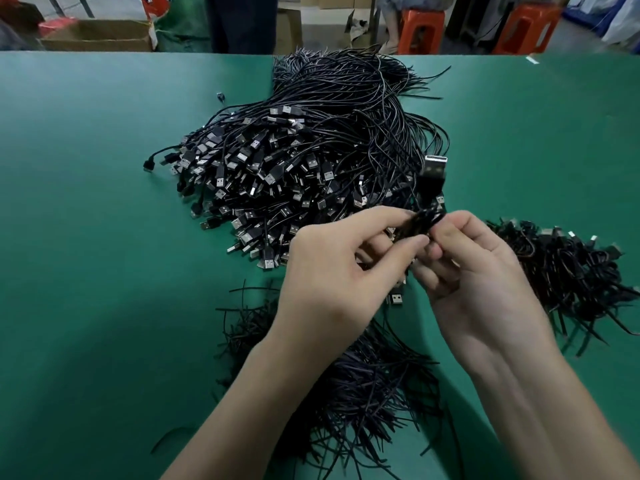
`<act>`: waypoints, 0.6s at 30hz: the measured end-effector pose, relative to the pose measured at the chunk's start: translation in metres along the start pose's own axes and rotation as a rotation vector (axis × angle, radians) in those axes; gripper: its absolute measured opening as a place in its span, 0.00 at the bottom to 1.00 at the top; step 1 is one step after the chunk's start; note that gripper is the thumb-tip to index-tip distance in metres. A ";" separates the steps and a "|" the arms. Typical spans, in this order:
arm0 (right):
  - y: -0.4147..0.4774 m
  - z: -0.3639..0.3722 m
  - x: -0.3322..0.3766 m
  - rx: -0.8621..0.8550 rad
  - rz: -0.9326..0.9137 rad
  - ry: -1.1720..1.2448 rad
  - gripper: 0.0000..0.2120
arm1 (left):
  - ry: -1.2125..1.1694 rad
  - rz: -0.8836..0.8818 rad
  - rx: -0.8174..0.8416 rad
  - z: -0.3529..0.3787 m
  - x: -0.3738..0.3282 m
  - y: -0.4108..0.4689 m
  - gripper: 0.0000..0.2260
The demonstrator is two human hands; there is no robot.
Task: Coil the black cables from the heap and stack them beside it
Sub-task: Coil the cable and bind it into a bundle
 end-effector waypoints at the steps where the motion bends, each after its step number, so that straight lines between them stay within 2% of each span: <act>1: 0.000 -0.001 0.000 -0.013 0.003 -0.003 0.08 | -0.037 -0.015 0.020 0.002 0.002 0.000 0.04; 5: -0.003 -0.003 0.007 -0.019 -0.066 -0.081 0.07 | -0.289 -0.169 0.050 0.002 0.013 0.003 0.12; 8: -0.006 0.002 0.012 0.016 -0.166 -0.172 0.09 | -0.371 -0.301 0.092 0.003 0.022 0.004 0.10; 11: -0.006 0.006 0.018 0.026 -0.245 -0.303 0.11 | -0.518 -0.361 0.106 0.003 0.027 0.002 0.02; 16: -0.001 0.004 0.020 0.062 -0.233 -0.325 0.10 | -0.512 -0.372 0.029 0.001 0.033 0.004 0.21; 18: 0.000 0.003 0.021 0.072 -0.216 -0.325 0.10 | -0.385 -0.281 0.032 0.001 0.024 0.005 0.21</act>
Point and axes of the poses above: each hand's wrist, its own y-axis towards the middle knuckle, its own z-axis out of the palm, x = y × z, the point moved 7 cm from there along y, towards the middle knuckle, and after that the axes turned 6 degrees about x, right-handed, at the moved point
